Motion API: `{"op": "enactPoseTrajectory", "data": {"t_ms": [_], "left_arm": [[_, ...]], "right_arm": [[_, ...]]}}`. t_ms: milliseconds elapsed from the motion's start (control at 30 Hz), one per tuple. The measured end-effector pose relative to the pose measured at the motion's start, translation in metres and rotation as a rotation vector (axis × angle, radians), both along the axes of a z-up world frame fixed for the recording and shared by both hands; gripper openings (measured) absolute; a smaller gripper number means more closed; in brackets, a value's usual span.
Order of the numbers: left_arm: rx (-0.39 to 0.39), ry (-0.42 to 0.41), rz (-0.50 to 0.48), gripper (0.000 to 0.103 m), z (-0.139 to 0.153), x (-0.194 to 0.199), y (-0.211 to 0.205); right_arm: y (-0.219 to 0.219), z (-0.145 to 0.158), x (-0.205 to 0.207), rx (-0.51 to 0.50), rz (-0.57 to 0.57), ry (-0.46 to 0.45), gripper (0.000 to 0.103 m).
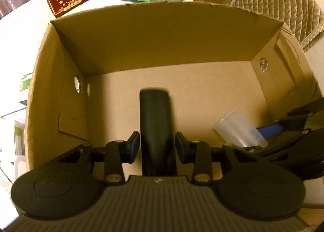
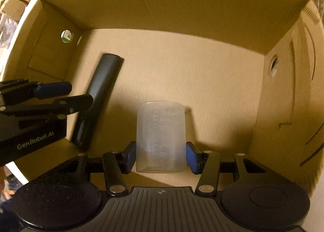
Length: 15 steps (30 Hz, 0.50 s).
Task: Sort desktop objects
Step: 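Lower and release the remote with the left tool while the right tool releases the cup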
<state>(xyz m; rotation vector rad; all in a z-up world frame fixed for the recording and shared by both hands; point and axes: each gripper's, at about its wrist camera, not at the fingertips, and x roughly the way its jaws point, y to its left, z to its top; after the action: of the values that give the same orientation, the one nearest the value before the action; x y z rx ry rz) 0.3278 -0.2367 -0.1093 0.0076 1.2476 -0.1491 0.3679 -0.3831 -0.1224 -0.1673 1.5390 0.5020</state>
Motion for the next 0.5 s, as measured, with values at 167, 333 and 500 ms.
{"op": "enactPoseTrajectory", "data": {"t_ms": [167,333,500], "left_arm": [[0.010,0.010,0.010,0.062,0.000,-0.002,-0.002],[0.017,0.009,0.016,0.070,0.003,-0.002,-0.001],[0.022,-0.002,0.019,0.077,0.008,-0.004,-0.001]], "right_arm": [[-0.003,0.008,0.000,-0.011,0.006,-0.020,0.084],[-0.007,0.007,-0.002,-0.024,-0.001,-0.006,0.084],[-0.015,0.011,-0.005,-0.037,0.006,-0.008,0.084]]}}
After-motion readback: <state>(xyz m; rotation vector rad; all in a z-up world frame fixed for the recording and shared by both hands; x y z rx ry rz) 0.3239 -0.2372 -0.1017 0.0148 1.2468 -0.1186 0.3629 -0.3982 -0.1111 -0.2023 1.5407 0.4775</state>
